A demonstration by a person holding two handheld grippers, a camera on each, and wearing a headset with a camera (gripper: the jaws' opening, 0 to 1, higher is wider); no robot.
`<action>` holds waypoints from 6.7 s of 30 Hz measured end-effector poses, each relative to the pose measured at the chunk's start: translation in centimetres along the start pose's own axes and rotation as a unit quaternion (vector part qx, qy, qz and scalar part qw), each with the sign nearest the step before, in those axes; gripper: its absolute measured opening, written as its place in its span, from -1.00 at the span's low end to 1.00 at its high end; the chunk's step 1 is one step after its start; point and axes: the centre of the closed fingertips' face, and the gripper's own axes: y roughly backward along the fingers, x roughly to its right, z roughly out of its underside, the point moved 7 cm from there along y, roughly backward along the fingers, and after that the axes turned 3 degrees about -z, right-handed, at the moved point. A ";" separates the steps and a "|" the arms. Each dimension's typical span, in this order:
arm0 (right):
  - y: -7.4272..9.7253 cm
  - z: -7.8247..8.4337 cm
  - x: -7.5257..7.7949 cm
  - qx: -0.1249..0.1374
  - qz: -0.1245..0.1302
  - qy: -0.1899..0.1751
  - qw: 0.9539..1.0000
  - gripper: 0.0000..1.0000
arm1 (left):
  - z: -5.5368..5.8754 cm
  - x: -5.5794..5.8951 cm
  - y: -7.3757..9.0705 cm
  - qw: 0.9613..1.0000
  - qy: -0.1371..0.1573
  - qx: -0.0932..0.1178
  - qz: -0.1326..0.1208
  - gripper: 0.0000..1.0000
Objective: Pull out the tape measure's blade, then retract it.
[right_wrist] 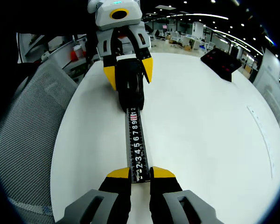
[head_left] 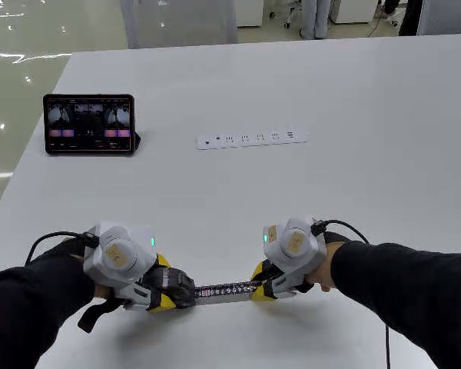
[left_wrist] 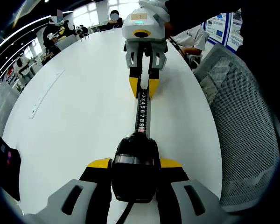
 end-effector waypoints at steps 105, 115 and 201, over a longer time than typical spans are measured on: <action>3.4 4.2 0.5 -0.018 0.000 -0.021 1.000 -0.79 | 0.0 0.0 0.1 1.000 0.005 0.001 -0.003 -0.37; 3.7 4.5 0.5 -0.020 0.000 -0.024 1.000 -0.79 | 0.0 0.0 0.0 1.000 0.005 0.001 -0.003 -0.37; 6.4 7.9 0.8 -0.030 0.006 -0.046 0.998 -0.79 | 0.1 0.0 0.0 1.000 0.008 0.003 -0.007 -0.37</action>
